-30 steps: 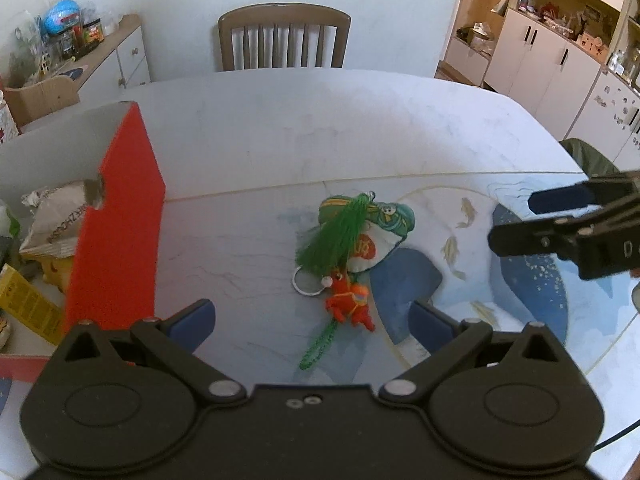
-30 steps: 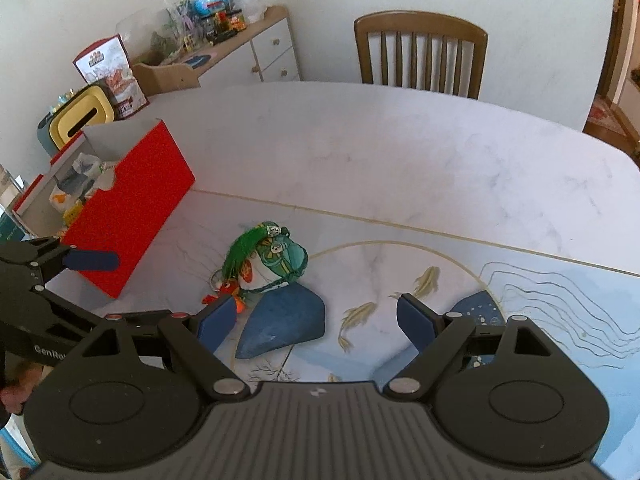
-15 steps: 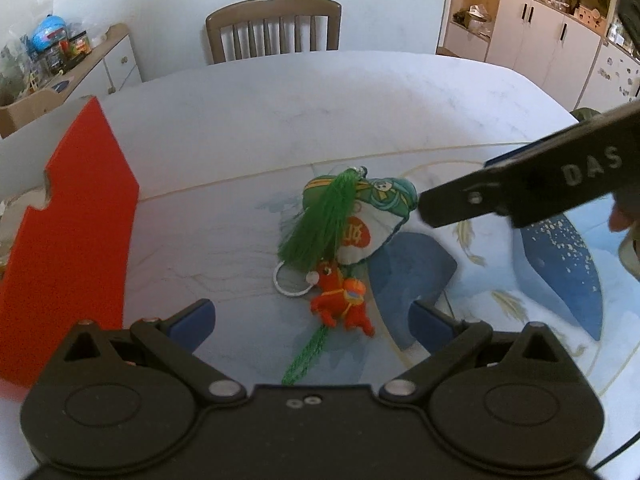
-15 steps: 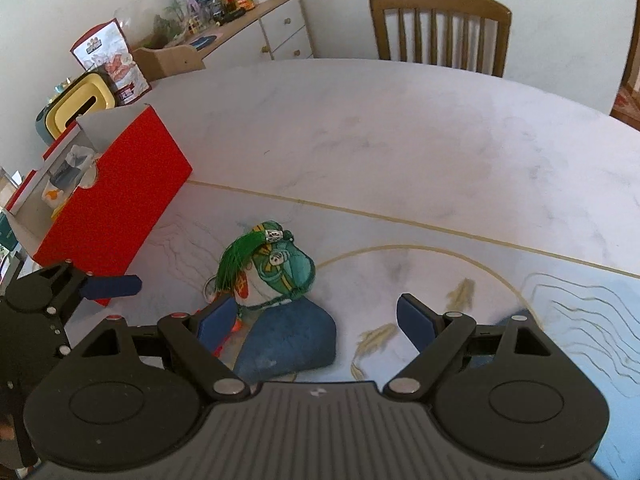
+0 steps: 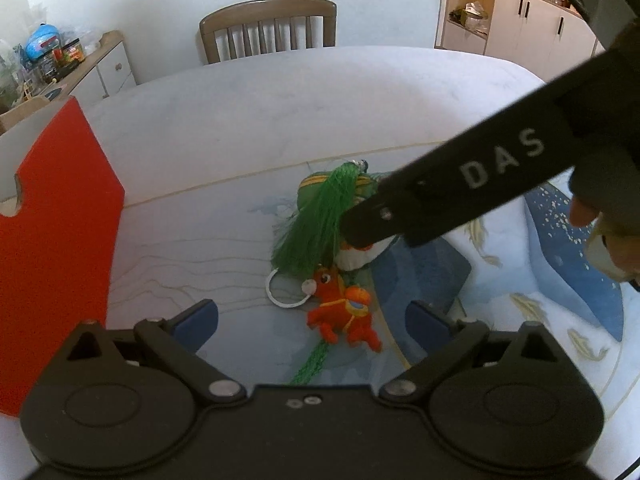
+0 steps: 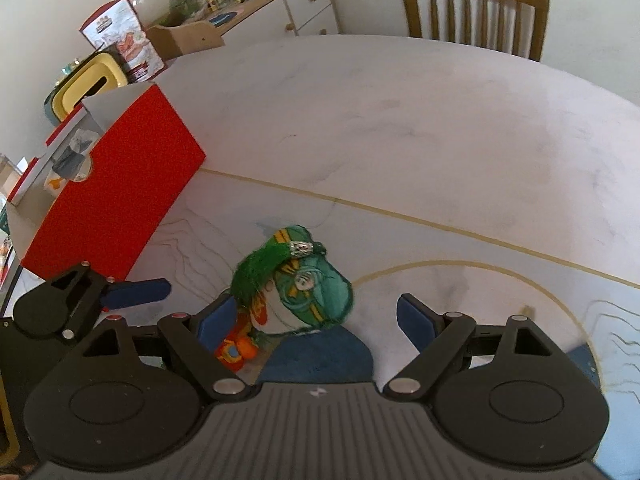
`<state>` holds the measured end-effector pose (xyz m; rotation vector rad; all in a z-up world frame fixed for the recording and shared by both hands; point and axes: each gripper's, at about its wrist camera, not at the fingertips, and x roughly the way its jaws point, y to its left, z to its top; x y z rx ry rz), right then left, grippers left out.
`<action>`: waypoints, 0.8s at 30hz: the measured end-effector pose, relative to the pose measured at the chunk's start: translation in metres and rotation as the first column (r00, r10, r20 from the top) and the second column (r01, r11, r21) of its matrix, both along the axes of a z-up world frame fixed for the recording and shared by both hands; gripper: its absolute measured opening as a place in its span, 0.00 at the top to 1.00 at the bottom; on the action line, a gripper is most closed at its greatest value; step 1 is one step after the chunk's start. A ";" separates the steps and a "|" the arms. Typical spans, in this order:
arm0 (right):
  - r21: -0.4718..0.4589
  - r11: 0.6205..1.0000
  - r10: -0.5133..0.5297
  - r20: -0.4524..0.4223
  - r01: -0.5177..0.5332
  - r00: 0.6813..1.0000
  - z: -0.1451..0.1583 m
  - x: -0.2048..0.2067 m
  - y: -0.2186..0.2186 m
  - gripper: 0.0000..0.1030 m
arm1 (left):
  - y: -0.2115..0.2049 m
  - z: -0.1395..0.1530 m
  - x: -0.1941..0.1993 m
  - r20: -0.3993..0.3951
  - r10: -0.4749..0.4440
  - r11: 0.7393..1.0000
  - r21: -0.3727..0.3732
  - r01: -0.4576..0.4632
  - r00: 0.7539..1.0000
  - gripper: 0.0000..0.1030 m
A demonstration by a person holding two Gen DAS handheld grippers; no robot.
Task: Organize objects
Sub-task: 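Grasp the green plush keychain with the right gripper while the left grasps the orange horse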
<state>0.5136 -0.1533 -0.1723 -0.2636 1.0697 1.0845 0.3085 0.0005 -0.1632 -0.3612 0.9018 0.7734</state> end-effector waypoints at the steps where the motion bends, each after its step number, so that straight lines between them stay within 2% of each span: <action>1: 0.000 1.000 0.006 0.000 -0.006 1.000 -0.001 0.000 0.002 0.15 | 0.000 -0.001 0.001 0.000 -0.001 1.000 0.002 0.001 1.000 0.05; 4: 0.000 1.000 0.015 -0.003 -0.015 1.000 -0.004 0.001 0.006 0.15 | 0.001 -0.003 0.003 0.001 -0.008 1.000 0.001 0.008 1.000 0.08; 7: -0.001 1.000 0.019 -0.009 -0.019 1.000 -0.006 0.003 0.008 0.15 | 0.001 -0.005 0.005 0.002 -0.026 1.000 -0.002 0.026 1.000 0.14; 13: 0.002 1.000 0.024 -0.019 -0.024 1.000 -0.010 0.004 0.013 0.27 | -0.002 -0.003 0.007 0.012 -0.048 0.999 -0.002 0.048 0.999 0.28; 15: 0.002 1.000 0.027 -0.028 -0.027 0.999 -0.012 0.005 0.015 0.32 | -0.004 -0.002 0.008 0.005 -0.048 0.999 0.007 0.048 0.999 0.38; 24: 0.009 1.000 0.024 -0.033 -0.024 0.999 -0.013 0.001 0.014 0.44 | -0.001 0.001 0.008 0.017 -0.021 0.999 -0.045 0.022 1.000 0.65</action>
